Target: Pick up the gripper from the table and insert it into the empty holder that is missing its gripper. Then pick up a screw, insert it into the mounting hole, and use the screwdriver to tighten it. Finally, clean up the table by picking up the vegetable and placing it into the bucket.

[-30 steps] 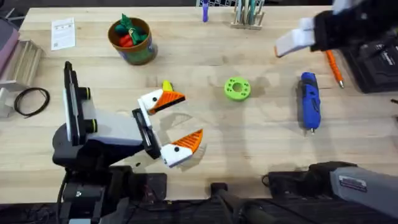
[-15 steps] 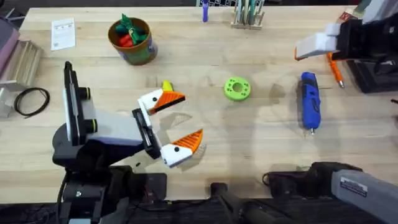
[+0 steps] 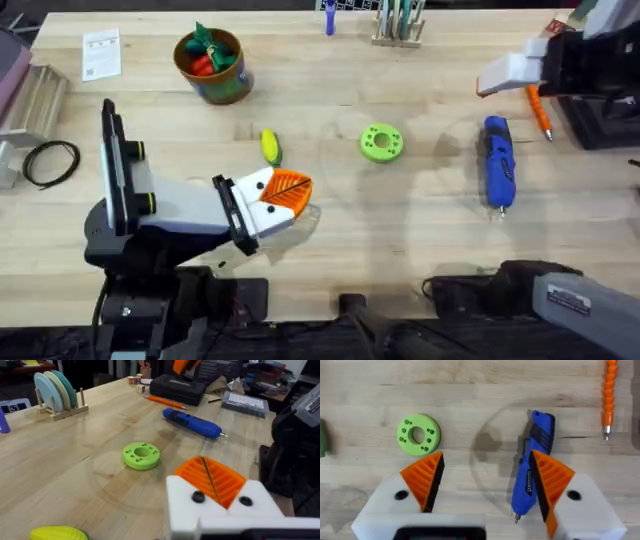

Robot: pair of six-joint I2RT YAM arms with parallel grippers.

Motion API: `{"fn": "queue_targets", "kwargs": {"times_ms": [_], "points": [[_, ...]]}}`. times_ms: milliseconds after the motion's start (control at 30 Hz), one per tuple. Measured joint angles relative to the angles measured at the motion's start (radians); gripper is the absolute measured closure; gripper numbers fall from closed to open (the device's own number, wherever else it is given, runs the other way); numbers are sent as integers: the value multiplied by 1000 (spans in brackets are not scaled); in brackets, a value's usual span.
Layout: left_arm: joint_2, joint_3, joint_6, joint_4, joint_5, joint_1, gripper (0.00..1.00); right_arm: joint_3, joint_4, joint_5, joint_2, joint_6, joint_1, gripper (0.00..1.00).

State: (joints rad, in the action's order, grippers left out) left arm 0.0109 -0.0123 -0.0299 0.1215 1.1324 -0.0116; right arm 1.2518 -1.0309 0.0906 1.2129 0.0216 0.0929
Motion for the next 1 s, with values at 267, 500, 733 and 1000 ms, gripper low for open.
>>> {"fn": "queue_targets", "kwargs": {"times_ms": [267, 500, 733, 1000], "points": [[0, 0, 0, 0, 0, 0, 990, -10, -4, -1, 17, 0, 11, 13], [0, 0, 0, 0, 0, 0, 990, -117, 52, 10, 17, 0, 152, 11], [0, 0, 0, 0, 0, 0, 990, -155, 67, 8, 42, 10, 232, 10], [0, 0, 0, 0, 0, 0, 991, -155, 69, -1, 168, 19, 239, 10]]}}
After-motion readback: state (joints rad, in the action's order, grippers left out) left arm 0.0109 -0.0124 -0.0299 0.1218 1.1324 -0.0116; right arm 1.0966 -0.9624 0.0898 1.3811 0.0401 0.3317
